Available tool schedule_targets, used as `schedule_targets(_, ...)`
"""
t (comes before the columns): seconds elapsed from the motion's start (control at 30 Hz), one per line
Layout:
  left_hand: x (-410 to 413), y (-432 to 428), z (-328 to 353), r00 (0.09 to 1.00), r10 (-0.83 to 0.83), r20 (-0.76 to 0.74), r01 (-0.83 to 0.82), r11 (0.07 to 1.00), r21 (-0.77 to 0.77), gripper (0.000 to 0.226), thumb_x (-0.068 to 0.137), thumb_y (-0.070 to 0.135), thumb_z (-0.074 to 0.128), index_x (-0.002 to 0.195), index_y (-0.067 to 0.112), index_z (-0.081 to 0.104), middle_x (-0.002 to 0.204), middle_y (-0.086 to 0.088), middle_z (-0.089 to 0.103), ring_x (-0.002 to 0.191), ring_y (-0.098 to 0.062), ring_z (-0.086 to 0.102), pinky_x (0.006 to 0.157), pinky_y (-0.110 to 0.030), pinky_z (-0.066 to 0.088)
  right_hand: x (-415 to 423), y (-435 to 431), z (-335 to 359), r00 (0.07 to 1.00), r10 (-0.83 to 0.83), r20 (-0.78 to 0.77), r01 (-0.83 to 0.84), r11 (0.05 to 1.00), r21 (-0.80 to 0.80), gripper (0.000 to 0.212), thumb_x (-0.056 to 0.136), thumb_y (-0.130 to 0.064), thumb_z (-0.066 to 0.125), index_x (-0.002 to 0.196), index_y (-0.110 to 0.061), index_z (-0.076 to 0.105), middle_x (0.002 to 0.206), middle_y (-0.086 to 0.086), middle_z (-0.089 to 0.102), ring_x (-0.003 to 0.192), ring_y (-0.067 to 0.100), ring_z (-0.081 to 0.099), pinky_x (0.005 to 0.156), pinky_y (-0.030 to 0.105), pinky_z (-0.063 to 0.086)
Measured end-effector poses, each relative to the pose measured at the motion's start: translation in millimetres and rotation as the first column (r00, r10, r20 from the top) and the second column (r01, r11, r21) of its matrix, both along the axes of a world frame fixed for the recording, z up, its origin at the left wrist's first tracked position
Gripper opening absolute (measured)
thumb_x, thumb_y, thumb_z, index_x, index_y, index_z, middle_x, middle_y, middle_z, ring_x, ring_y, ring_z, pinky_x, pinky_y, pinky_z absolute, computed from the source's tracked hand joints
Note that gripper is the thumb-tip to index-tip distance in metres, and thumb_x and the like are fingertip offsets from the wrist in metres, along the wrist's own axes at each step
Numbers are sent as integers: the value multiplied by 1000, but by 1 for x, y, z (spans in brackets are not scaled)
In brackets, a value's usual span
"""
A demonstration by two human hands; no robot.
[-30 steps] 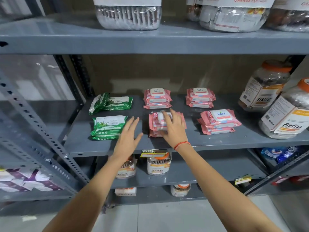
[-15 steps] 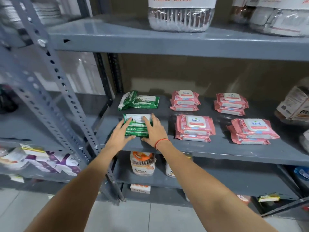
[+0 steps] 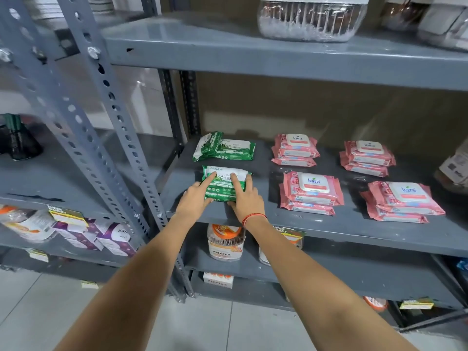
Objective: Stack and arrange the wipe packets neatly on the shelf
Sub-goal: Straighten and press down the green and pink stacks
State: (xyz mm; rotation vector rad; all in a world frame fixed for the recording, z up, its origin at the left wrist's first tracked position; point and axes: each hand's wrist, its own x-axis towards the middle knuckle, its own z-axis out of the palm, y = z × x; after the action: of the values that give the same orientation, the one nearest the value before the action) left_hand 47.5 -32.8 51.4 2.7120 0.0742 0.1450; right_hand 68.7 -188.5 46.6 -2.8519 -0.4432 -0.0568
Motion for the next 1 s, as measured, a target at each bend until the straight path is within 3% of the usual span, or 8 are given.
schedule_targets(0.13, -1, 3, 2, 1000, -25, -14, 26, 999, 43, 80, 88, 15, 62, 147, 35, 10, 107, -18, 53, 95, -35, 57, 81, -46, 48, 0, -3, 2, 1000, 13, 16, -13, 999, -35, 79, 89, -38, 59, 149, -29, 8, 154, 19, 11, 124, 38, 40, 98, 47, 38)
schedule_targets(0.23, -3, 9, 1, 1000, -15, -15, 16, 999, 37, 88, 88, 23, 62, 147, 33, -3, 124, -19, 49, 109, -37, 52, 88, -49, 46, 1, -8, 4, 999, 7, 46, -6, 1000, -15, 83, 83, -48, 62, 147, -30, 13, 153, 18, 14, 125, 38, 38, 98, 48, 37)
schedule_targets(0.37, -7, 26, -7, 999, 53, -7, -52, 997, 51, 95, 85, 44, 61, 148, 18, -5, 152, -15, 23, 140, -31, 20, 109, -49, 24, 6, -18, 9, 993, -1, 121, -2, 1000, 18, 83, 80, -59, 58, 146, -26, 21, 151, 14, 23, 127, 36, 36, 99, 47, 35)
schedule_targets(0.47, -12, 41, -19, 997, 73, -4, -72, 991, 114, 80, 92, 44, 48, 148, 9, 2, 157, -12, 12, 144, -25, 5, 115, -43, 11, 16, -18, 20, 986, -3, 167, -7, 998, 62, 80, 81, -63, 52, 144, -21, 28, 147, 13, 30, 127, 33, 36, 98, 46, 37)
schedule_targets(0.63, -15, 42, -37, 997, 73, 24, -75, 988, 133, 57, 98, 25, 32, 147, 6, 13, 157, -10, 12, 145, -20, 2, 117, -37, 2, 43, -1, 42, 982, 34, 184, -55, 992, 114, 64, 88, -53, 51, 137, -14, 39, 141, 14, 39, 127, 32, 37, 98, 46, 40)
schedule_targets(1.0, -13, 35, -59, 988, 121, 95, -139, 965, 222, 55, 97, 37, 13, 146, 13, 21, 156, -3, 18, 144, -15, 9, 116, -35, 2, 114, 54, 49, 999, 38, 13, -39, 993, 114, 62, 85, -44, 60, 132, -8, 42, 135, 14, 42, 127, 32, 37, 96, 45, 42)
